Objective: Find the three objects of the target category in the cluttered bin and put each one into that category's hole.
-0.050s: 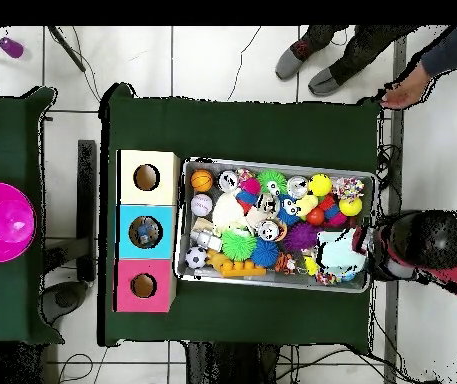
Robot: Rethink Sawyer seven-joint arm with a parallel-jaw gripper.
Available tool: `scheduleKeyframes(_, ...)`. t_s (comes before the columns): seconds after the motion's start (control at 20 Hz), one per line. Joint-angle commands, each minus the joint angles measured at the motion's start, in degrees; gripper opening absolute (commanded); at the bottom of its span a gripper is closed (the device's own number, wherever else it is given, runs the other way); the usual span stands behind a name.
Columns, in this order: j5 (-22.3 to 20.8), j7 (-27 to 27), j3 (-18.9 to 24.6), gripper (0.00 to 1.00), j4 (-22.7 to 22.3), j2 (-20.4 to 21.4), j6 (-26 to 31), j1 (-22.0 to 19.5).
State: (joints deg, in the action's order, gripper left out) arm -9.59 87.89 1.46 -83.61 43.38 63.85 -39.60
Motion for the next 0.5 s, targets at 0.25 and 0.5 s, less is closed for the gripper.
scheduleKeyframes(0.25, -5.54, -11.14, 7.95, 0.0, 18.42, 0.29, 23.57, 1.68)
scheduleKeyframes(0.5, -7.42, -13.26, 9.11, 0.0, 20.09, 0.93, 25.75, 1.38)
